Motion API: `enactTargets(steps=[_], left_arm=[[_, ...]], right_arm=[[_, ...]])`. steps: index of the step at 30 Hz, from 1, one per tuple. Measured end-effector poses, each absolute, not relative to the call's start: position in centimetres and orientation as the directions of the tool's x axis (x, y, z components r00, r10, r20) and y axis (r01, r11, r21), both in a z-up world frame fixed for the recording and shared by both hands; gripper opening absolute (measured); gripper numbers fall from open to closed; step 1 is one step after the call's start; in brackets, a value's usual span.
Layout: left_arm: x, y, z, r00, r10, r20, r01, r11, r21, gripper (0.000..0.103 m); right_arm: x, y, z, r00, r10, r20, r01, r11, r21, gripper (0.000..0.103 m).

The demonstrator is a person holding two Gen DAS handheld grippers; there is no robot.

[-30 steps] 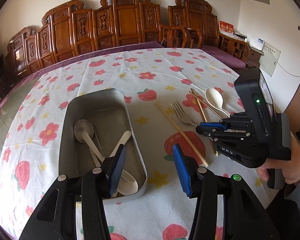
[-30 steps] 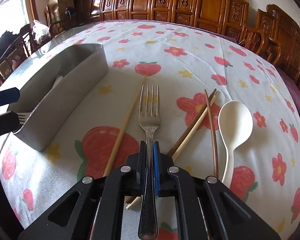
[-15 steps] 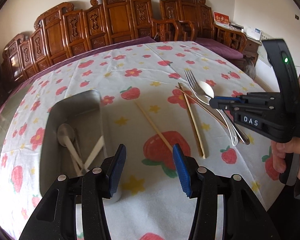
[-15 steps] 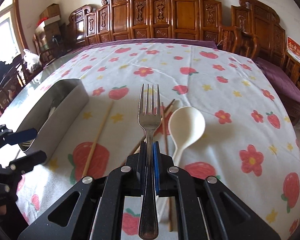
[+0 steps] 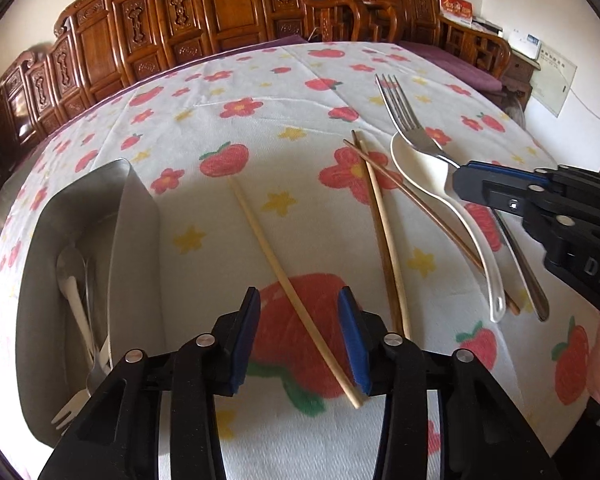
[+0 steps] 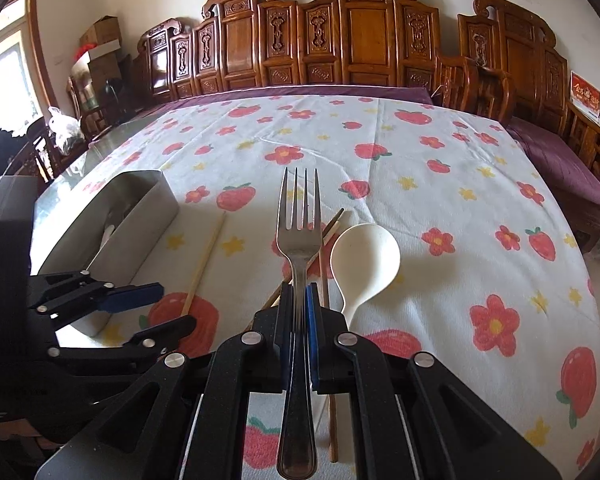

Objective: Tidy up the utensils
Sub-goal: 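Grasp a wooden chopstick with the left tool while the right tool holds the silver fork, then carry the wooden chopstick into the metal tray and open the left tool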

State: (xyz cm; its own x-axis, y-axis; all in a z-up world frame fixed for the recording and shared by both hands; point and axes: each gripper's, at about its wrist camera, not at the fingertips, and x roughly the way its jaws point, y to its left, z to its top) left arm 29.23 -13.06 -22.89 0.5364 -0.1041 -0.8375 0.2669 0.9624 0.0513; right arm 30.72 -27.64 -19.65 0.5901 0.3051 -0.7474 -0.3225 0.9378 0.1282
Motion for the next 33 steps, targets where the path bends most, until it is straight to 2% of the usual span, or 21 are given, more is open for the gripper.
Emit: enactTargets(steps=[3, 7, 10, 14, 33], left_arm=[[29.8, -13.2, -23.6, 0.520, -0.077, -0.851, 0.254, 0.965, 0.069, 0.027], [29.7, -13.0, -23.7, 0.512, -0.081, -0.855, 0.249, 0.967, 0.058, 0.023], [29.5, -12.8, -23.7, 0.498, -0.095, -0.862, 0.253, 0.967, 0.040, 0.010], [29.2, -12.3, -23.6, 0.486, -0.101, -0.868, 0.252, 0.967, 0.028, 0.005], [27.7, -8.8, -19.0, 0.554, -0.147, -0.819, 0.262, 0.965, 0.004, 0.004]], right_arm=[[30.8, -27.6, -19.6, 0.588, 0.310, -0.747, -0.324, 0.936, 0.133, 0.009], [30.7, -27.4, -19.5, 0.588, 0.317, -0.744, -0.331, 0.934, 0.136, 0.009], [30.7, -27.3, -19.5, 0.586, 0.319, -0.745, -0.332, 0.933, 0.139, 0.009], [30.7, -27.1, -19.5, 0.583, 0.320, -0.746, -0.333, 0.932, 0.140, 0.009], [29.7, -24.4, -18.7, 0.572, 0.361, -0.736, -0.391, 0.909, 0.142, 0.008]])
